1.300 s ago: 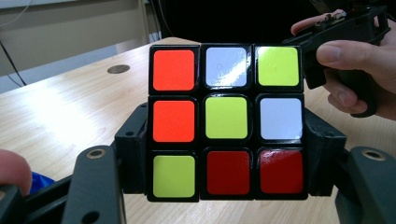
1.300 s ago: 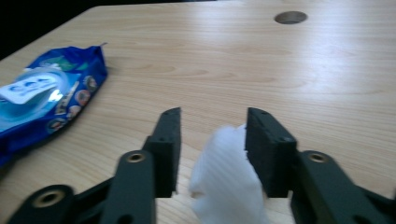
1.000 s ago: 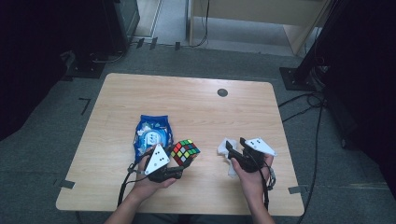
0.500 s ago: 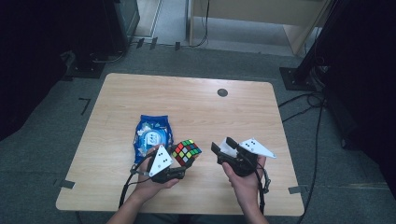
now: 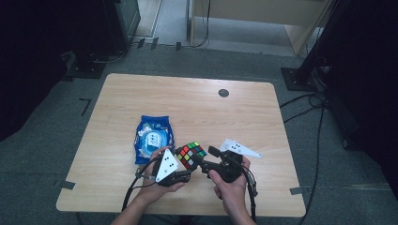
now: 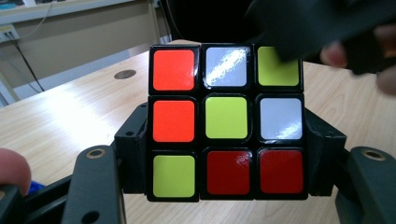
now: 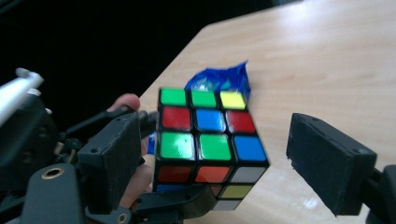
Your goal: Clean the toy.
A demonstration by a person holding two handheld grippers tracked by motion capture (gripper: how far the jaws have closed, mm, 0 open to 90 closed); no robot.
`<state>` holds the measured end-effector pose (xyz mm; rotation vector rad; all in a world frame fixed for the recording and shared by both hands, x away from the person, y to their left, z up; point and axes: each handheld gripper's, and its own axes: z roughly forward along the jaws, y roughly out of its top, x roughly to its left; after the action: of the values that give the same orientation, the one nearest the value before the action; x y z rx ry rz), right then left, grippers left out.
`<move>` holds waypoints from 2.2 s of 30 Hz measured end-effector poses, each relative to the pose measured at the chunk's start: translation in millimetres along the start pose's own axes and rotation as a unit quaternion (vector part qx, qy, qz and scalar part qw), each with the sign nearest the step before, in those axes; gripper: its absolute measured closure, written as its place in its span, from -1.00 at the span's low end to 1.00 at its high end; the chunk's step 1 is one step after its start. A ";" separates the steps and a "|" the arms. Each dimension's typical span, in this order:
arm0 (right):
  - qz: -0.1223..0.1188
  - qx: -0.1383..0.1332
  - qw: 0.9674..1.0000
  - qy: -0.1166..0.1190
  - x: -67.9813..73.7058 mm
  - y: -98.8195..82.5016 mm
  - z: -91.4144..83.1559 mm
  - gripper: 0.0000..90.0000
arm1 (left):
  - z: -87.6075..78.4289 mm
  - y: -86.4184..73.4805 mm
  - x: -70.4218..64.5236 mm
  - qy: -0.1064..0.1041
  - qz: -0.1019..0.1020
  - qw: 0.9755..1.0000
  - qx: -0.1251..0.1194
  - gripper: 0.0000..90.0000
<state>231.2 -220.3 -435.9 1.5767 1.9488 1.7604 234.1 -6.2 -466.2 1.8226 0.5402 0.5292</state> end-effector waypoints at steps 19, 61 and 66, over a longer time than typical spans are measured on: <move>0.039 0.022 0.999 0.013 -13.1 -3.6 2.8 -0.24 | 3.3 -4.2 -3.4 -0.026 0.019 0.999 0.008 -0.31; 0.017 0.085 0.996 0.020 -20.3 7.6 0.0 -0.24 | 4.9 -0.7 -13.1 -0.023 0.078 0.996 0.038 -0.48; 0.014 0.095 0.995 0.020 -18.7 4.7 3.0 -0.24 | 5.1 0.9 -15.2 -0.029 0.075 0.996 0.031 -0.55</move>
<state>244.7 -232.2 -443.4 1.6438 2.1819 1.6736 225.1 -19.4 -468.3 1.9422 0.3867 0.5631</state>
